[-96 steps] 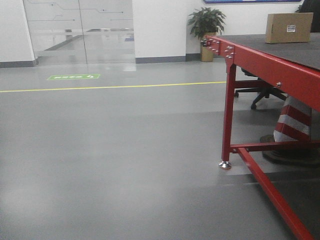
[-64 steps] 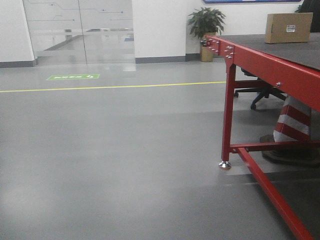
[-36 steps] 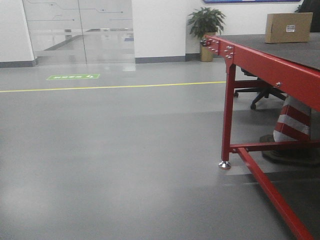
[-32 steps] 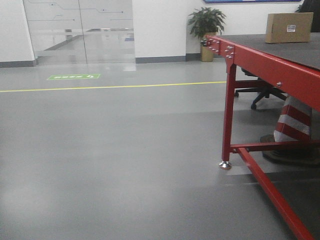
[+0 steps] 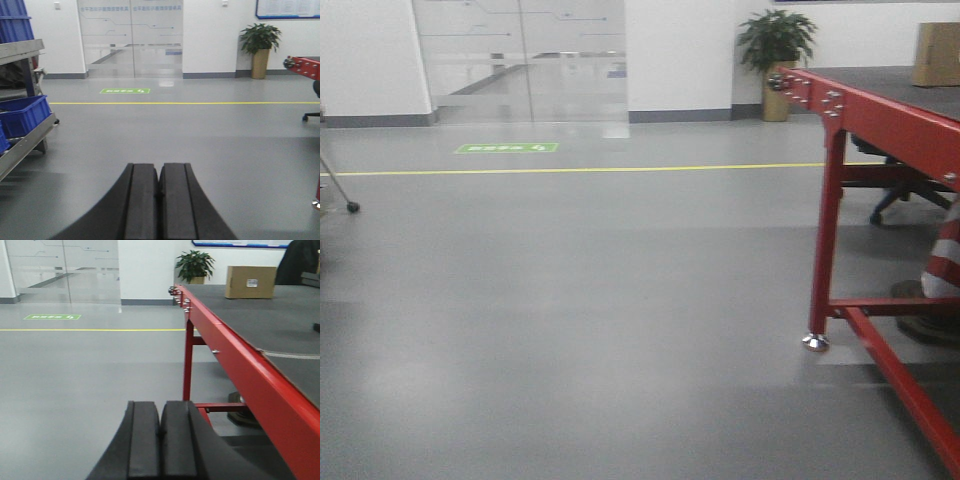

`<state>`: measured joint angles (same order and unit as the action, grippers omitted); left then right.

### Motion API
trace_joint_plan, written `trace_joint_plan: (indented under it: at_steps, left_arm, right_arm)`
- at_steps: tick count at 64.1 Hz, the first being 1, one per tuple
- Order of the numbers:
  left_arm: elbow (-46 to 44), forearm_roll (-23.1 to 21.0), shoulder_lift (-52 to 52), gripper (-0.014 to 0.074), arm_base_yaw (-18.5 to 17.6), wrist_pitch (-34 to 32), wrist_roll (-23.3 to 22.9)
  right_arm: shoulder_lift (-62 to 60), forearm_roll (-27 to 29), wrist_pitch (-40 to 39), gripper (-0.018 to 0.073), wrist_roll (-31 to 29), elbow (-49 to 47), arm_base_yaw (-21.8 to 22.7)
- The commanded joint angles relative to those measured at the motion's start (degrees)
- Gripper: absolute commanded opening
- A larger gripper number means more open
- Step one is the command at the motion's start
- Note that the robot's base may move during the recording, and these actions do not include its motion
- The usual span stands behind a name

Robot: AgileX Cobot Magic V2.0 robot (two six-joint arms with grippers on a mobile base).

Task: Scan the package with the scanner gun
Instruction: 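Drive the base forward and turn toward the grey felt table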

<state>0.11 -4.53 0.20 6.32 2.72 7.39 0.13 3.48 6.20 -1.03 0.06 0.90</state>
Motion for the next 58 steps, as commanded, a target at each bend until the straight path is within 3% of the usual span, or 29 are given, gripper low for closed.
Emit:
trace_joint_plan:
  at_steps: [1,58]
  left_arm:
    - [-0.11,-0.47,-0.2,-0.0111,-0.35,-0.69,0.01]
    - [-0.11,-0.47,-0.2,-0.0111,-0.35,-0.69,0.01]
  right_arm:
    - [-0.13,-0.55,-1.18,-0.0151,0.03,-0.06,0.18]
    - [-0.13,-0.55,-1.18,-0.0151,0.03,-0.06,0.18]
